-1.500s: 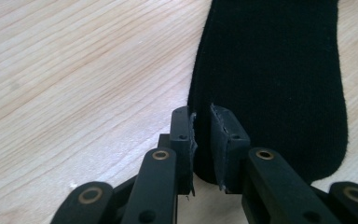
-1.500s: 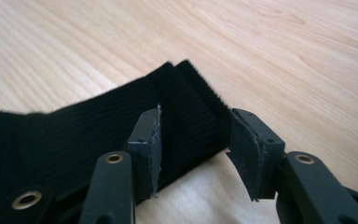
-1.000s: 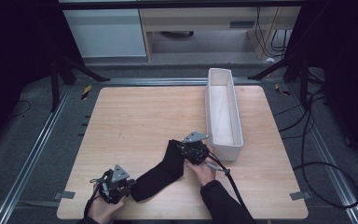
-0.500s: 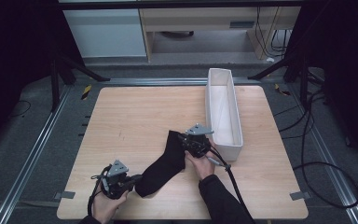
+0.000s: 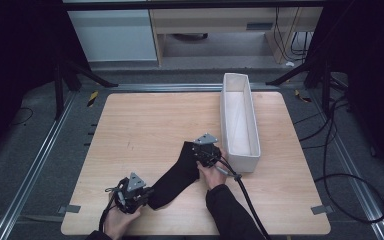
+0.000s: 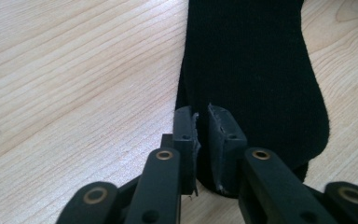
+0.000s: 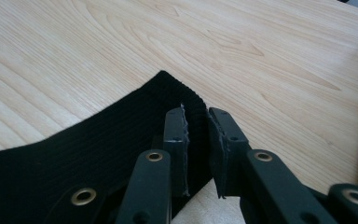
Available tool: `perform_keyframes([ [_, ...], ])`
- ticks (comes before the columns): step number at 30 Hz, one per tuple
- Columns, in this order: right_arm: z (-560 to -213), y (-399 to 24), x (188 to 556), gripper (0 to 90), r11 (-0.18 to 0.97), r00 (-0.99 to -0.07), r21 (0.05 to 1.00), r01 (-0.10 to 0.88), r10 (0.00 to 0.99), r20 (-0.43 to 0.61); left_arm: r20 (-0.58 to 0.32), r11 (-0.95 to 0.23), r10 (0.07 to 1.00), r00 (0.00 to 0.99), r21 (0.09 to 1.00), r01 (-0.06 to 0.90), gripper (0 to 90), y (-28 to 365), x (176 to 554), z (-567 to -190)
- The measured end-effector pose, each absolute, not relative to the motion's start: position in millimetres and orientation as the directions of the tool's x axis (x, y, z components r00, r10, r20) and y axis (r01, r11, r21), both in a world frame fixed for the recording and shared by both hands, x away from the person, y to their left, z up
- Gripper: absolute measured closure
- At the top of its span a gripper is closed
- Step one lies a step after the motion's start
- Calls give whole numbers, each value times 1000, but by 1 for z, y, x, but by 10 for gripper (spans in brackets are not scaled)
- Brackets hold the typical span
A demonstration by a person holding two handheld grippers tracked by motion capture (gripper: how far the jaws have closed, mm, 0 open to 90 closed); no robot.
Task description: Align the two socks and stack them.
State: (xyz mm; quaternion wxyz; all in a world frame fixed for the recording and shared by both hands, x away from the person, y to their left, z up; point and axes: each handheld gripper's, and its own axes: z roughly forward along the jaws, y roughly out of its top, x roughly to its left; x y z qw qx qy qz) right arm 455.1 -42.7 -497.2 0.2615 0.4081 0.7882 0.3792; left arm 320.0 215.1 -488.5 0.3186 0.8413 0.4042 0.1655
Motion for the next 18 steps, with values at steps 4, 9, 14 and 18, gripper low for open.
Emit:
perform_keyframes([
  [4,-502,-41,457,727,400,-530,802,444,839,-125,36,-470,789,613,677,566,722,216,318,-486],
  [9,-491,-46,452,606,351,-524,846,402,845,-101,51,-463,793,607,697,548,632,222,311,-482],
  [14,-475,-53,447,654,313,-548,871,379,834,-62,47,-452,803,594,697,556,558,224,307,-482],
  [18,-489,-51,448,694,358,-582,827,434,812,-46,47,-464,799,599,682,565,517,224,307,-484],
])
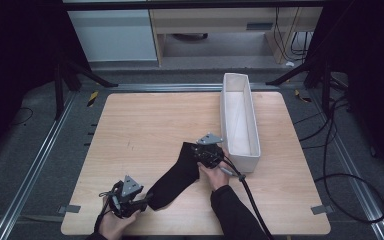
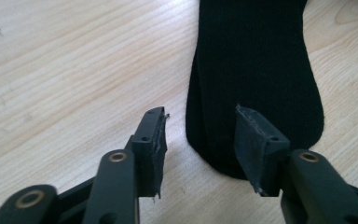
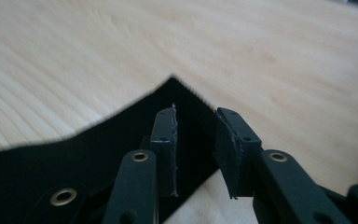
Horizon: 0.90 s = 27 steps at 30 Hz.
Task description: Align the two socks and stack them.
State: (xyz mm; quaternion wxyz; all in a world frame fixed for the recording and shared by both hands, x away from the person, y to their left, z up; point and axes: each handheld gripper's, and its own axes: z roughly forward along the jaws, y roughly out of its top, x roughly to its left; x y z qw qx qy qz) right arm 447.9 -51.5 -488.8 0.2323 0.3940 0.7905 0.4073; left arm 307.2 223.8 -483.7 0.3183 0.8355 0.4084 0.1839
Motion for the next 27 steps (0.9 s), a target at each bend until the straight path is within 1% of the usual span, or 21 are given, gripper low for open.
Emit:
perform_keyframes([
  [4,-503,-50,449,717,400,-596,790,464,801,-55,51,-478,796,604,666,573,503,223,307,-486],
  [6,-506,-50,447,720,418,-604,788,452,793,-74,63,-488,795,603,656,576,498,224,307,-486],
  [10,-506,-52,440,718,407,-618,786,465,785,-41,78,-492,806,586,639,591,500,228,308,-486],
  [13,-506,-52,432,711,404,-634,783,473,773,-16,95,-474,833,546,632,613,500,236,310,-485],
  [17,-500,-53,425,675,402,-658,784,472,753,10,87,-450,851,519,632,631,500,244,313,-485],
  [21,-485,-61,427,677,328,-622,833,445,783,23,92,-441,859,503,633,637,502,247,313,-485],
  [24,-480,-63,434,670,313,-587,835,452,810,14,98,-436,865,492,633,640,505,250,315,-485],
  [27,-485,-61,440,635,322,-576,823,468,817,8,93,-431,867,489,634,642,505,251,315,-485],
])
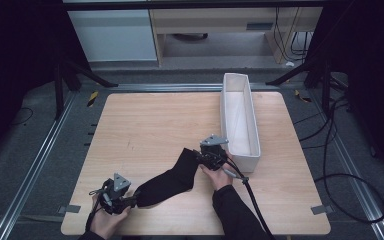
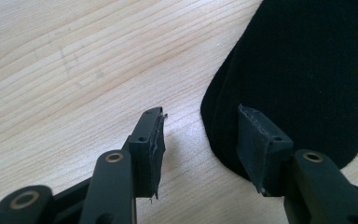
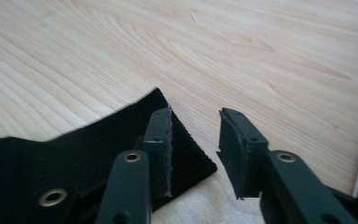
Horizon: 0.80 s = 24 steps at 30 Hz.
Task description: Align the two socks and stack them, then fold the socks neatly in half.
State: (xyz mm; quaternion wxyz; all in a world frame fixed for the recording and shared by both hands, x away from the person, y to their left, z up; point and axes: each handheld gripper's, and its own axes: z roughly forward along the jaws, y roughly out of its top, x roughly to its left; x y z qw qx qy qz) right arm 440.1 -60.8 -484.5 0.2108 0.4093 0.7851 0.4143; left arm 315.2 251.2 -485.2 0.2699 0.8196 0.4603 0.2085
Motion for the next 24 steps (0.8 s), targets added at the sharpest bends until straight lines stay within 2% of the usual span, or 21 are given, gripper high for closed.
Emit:
perform_keyframes([
  [3,-492,-56,443,572,342,-564,801,491,826,-7,98,-435,865,492,633,640,513,250,315,-485],
  [13,-506,-55,442,541,339,-546,772,538,838,12,92,-433,865,494,634,640,518,251,315,-485],
  [19,-508,-54,441,607,289,-522,768,572,851,68,90,-433,864,496,636,639,519,251,315,-486],
  [22,-507,-53,439,720,286,-530,765,577,844,84,91,-435,862,498,637,637,520,250,315,-486],
  [24,-507,-51,439,756,281,-531,764,580,842,94,91,-435,862,499,638,635,521,250,315,-486],
])
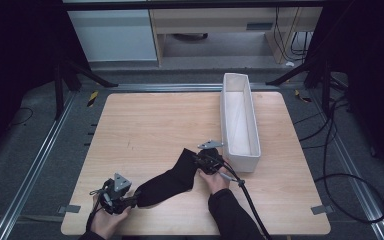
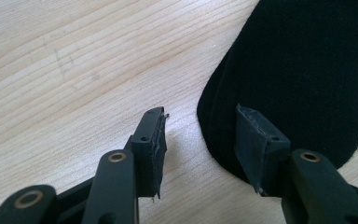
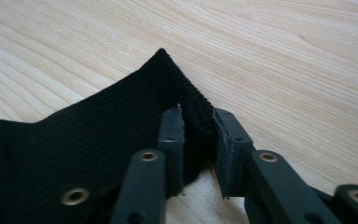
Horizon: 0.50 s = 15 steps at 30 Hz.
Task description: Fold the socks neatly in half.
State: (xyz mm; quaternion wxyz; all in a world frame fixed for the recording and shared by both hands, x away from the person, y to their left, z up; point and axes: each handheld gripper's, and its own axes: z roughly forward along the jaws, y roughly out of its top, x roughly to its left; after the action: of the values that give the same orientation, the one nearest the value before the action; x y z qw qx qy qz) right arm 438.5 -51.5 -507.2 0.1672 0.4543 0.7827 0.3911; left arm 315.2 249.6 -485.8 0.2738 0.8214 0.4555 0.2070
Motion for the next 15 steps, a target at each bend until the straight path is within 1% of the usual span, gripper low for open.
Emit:
perform_keyframes([
  [4,-504,-53,439,779,269,-533,760,591,838,119,94,-441,857,506,640,629,521,248,315,-486],
  [6,-501,-54,438,782,263,-539,772,578,834,119,90,-443,854,512,641,627,518,247,315,-485],
  [10,-485,-57,436,783,243,-561,815,525,820,117,60,-433,850,524,646,628,507,245,317,-486],
  [15,-462,-57,435,783,249,-593,854,456,801,83,9,-423,828,560,665,615,478,238,319,-488],
])
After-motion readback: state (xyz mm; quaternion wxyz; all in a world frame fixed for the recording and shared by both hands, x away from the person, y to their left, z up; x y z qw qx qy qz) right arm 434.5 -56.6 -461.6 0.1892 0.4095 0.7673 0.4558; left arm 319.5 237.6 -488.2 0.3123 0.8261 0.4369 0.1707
